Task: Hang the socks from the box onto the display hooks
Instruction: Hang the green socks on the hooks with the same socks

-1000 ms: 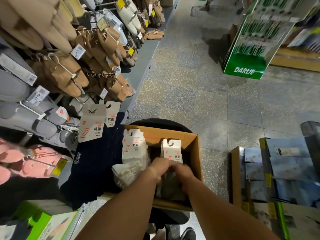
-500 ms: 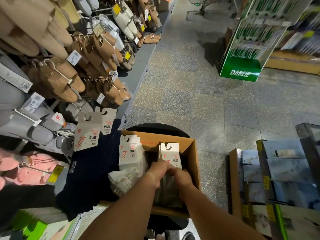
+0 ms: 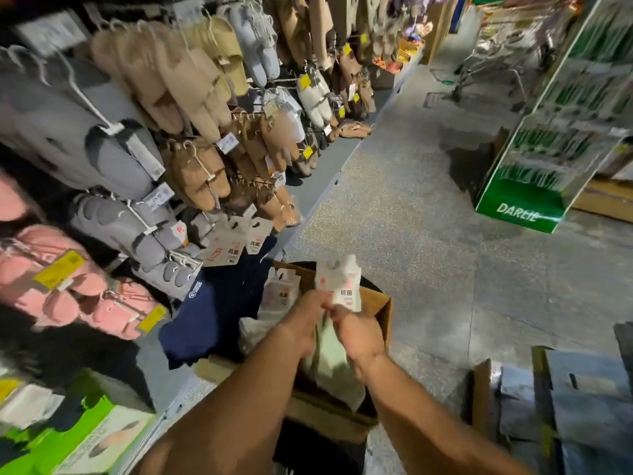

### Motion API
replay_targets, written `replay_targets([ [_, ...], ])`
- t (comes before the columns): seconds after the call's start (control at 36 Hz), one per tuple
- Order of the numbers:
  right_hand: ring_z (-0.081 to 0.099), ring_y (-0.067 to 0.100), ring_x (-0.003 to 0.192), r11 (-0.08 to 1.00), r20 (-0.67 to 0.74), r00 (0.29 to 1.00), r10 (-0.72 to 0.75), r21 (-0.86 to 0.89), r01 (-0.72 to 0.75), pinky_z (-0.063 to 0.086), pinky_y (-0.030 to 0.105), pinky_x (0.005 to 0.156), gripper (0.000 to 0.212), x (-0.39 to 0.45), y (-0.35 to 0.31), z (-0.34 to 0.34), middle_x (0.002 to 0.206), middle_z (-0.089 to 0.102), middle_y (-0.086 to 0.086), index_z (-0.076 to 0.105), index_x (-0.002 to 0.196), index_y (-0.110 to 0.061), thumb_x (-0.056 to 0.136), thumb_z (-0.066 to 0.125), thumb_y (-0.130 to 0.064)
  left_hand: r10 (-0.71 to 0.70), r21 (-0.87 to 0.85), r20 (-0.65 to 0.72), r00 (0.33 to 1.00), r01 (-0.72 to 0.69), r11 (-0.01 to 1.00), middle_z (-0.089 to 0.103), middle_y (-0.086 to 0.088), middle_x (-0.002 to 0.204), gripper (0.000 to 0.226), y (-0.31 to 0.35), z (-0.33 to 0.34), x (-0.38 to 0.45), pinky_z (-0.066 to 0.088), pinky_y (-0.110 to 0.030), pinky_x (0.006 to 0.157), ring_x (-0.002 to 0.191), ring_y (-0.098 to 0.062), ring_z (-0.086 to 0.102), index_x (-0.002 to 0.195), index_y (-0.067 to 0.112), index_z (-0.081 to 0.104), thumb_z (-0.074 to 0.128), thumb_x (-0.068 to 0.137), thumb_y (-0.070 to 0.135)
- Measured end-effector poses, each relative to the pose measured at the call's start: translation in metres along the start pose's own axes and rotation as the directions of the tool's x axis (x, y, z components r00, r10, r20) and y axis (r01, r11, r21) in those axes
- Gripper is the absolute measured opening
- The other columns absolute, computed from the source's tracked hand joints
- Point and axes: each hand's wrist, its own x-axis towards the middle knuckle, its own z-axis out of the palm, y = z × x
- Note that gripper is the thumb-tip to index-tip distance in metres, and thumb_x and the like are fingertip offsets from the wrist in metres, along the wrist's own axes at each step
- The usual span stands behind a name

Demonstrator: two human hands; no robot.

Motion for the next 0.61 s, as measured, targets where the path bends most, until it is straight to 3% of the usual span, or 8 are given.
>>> replay_targets([
  [0.14,0.066,0.013,0.090,0.923,0.056,0.923,-0.382,-0.036,0.384,0.048,0.016,0.070,0.026,-0.028,-0.038,-0.027,0.104,0.069,-0.007,0.057,0.119,-0.020,0.096,0.062,-0.030,0.273,-0.077,0.042,0.961,-0.270,0.960,0.074,-0.014,0.099,0.027,0.025,0.003,-0.038,0.054,-0.036,0.077,0.087,-0.027,0.068,0.112,0.008,0.070,0.047,0.096,0.007],
  [0.19,0.070,0.011,0.091,0.894,0.067,0.892,-0.447,0.003,0.448,0.053,0.014,0.070,0.029,-0.037,-0.052,-0.030,0.099,0.071,-0.015,0.060,0.119,-0.028,0.093,0.064,-0.040,0.422,-0.035,0.009,0.906,-0.422,0.906,0.073,-0.013,0.114,0.026,0.033,0.003,-0.055,0.055,-0.040,0.089,0.103,-0.029,0.069,0.118,0.012,0.069,0.050,0.101,0.009],
  [0.33,0.070,0.017,0.101,0.850,0.221,0.823,-0.524,0.068,0.523,0.057,0.046,0.091,0.056,-0.069,-0.079,-0.015,0.113,0.071,-0.011,0.057,0.120,-0.047,0.074,0.058,-0.078,0.636,0.113,-0.152,0.756,-0.626,0.771,0.068,0.003,0.129,0.061,0.032,-0.008,-0.104,0.049,-0.043,0.104,0.122,-0.021,0.063,0.139,0.029,0.053,0.061,0.087,0.060],
  [0.39,0.067,0.016,0.108,0.828,0.260,0.787,-0.559,0.127,0.546,0.054,0.042,0.095,0.058,-0.090,-0.087,0.005,0.117,0.069,-0.010,0.052,0.125,-0.039,0.079,0.057,-0.074,0.677,0.145,-0.220,0.702,-0.663,0.735,0.061,0.010,0.133,0.074,0.026,-0.014,-0.133,0.047,-0.029,0.103,0.123,-0.012,0.058,0.146,0.030,0.044,0.055,0.084,0.069],
  [0.44,0.063,0.014,0.109,0.796,0.265,0.754,-0.602,0.115,0.595,0.051,0.023,0.089,0.042,-0.114,-0.090,0.028,0.112,0.065,-0.012,0.045,0.126,-0.031,0.094,0.054,-0.056,0.695,0.216,-0.290,0.658,-0.662,0.717,0.053,0.011,0.134,0.053,0.018,-0.029,-0.156,0.041,-0.007,0.098,0.121,-0.006,0.053,0.153,0.024,0.031,0.036,0.106,0.048],
  [0.5,0.060,0.017,0.106,0.738,0.293,0.695,-0.656,0.054,0.673,0.045,0.014,0.073,0.033,-0.144,-0.089,0.048,0.108,0.061,-0.013,0.042,0.127,-0.026,0.101,0.048,-0.045,0.739,0.324,-0.375,0.560,-0.668,0.670,0.044,-0.007,0.150,0.052,0.006,-0.051,-0.177,0.028,-0.014,0.114,0.134,-0.021,0.048,0.158,0.020,0.015,0.010,0.109,0.038],
  [0.56,0.061,0.023,0.107,0.655,0.365,0.621,-0.693,-0.042,0.755,0.040,0.013,0.067,0.042,-0.168,-0.086,0.067,0.107,0.061,-0.005,0.041,0.132,-0.015,0.101,0.046,-0.044,0.747,0.372,-0.429,0.508,-0.654,0.659,0.056,-0.008,0.143,0.055,-0.003,-0.075,-0.199,0.037,-0.036,0.116,0.131,-0.024,0.054,0.151,0.023,0.039,0.036,0.104,0.052],
  [0.61,0.058,0.021,0.096,0.614,0.442,0.578,-0.686,-0.075,0.786,0.036,0.003,0.056,0.032,-0.195,-0.084,0.088,0.090,0.055,-0.010,0.044,0.127,-0.011,0.103,0.047,-0.033,0.727,0.373,-0.560,0.398,-0.662,0.650,0.067,0.010,0.125,0.052,-0.014,-0.109,-0.215,0.048,-0.034,0.106,0.115,-0.005,0.063,0.133,0.033,0.054,0.049,0.094,0.066],
])
